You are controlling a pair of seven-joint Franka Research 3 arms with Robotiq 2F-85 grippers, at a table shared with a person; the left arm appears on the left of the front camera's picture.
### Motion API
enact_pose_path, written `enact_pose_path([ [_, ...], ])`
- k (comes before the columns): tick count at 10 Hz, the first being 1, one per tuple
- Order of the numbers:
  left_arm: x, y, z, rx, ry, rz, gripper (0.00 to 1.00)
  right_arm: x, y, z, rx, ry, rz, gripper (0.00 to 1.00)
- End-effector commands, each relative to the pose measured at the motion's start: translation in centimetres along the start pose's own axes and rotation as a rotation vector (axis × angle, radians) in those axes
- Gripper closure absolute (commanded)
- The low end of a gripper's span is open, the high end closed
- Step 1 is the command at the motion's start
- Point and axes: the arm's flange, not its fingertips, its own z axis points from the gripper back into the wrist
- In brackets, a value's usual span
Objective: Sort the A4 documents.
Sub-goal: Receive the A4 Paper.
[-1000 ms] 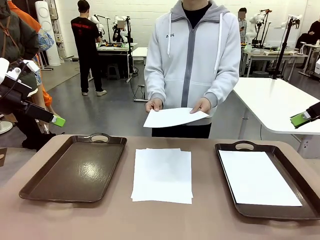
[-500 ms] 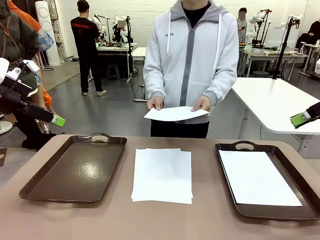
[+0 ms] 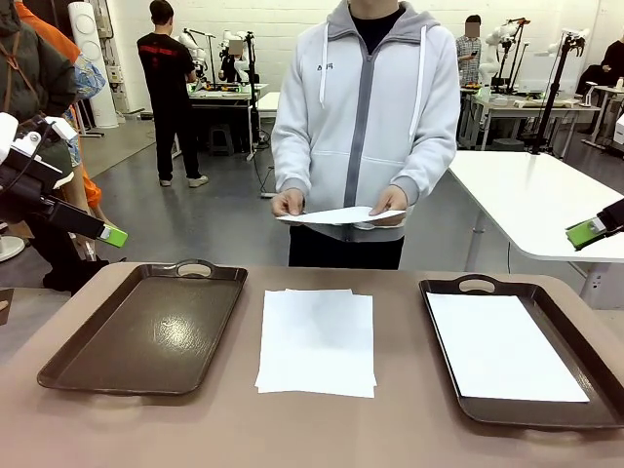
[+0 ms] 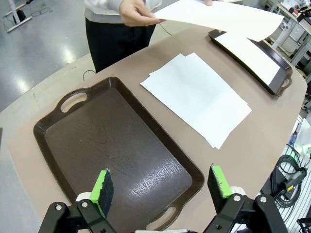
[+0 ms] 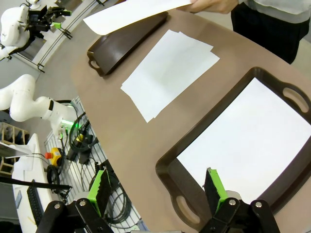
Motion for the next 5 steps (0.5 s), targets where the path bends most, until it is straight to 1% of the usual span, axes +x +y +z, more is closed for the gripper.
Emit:
enact_pose_path([
  [1, -0.13, 0.26, -0.09, -0.012, -0.003, -0.006, 0.0, 0.04, 0.0, -0.17, 0.009, 0.001, 0.005, 0.0],
  [5, -0.13, 0.26, -0.09, -0.012, -0.003, -0.006, 0.0, 0.04, 0.0, -0.17, 0.009, 0.001, 0.005, 0.0],
])
